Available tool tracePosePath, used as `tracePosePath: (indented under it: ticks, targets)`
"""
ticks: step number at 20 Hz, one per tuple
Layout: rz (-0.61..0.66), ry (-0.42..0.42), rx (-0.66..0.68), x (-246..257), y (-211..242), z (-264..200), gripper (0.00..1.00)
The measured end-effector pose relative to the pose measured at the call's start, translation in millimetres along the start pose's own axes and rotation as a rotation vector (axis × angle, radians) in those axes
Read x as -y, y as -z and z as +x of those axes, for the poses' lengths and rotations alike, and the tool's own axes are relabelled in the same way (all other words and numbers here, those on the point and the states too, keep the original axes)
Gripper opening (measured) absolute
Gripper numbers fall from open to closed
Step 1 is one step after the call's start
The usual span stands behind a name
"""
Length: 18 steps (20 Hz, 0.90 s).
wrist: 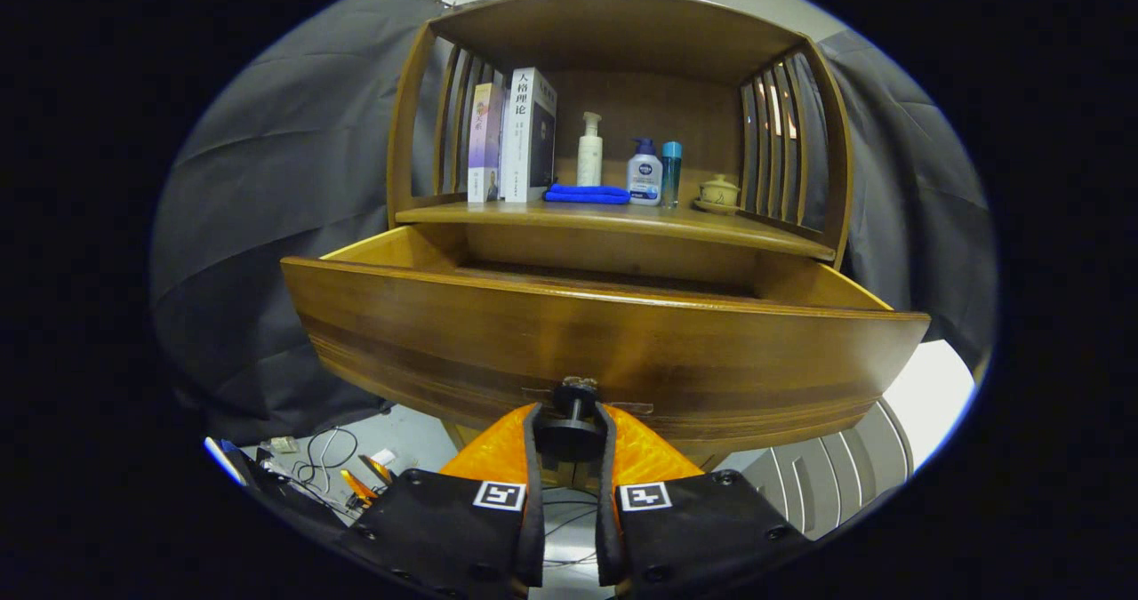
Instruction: Pull open the drawer, take out the items inside it, and place them on the countertop above the cabinet.
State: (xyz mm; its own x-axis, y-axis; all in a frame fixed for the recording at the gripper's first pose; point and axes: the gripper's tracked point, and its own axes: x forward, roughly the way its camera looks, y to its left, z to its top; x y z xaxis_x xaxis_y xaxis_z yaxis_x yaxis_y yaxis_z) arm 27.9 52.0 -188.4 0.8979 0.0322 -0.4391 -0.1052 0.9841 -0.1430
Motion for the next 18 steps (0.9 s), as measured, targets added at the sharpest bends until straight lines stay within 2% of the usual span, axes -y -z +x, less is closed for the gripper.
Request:
tracePosePath:
  ticks: [10, 14, 18]
  targets:
    - [-0.041, -0.033, 0.019, -12, 20, -34, 0.24]
    - [-0.018, -0.050, 0.048, -9, 14, -37, 0.41]
    - [0.000, -0.082, 0.159, -4, -20, -53, 0.67]
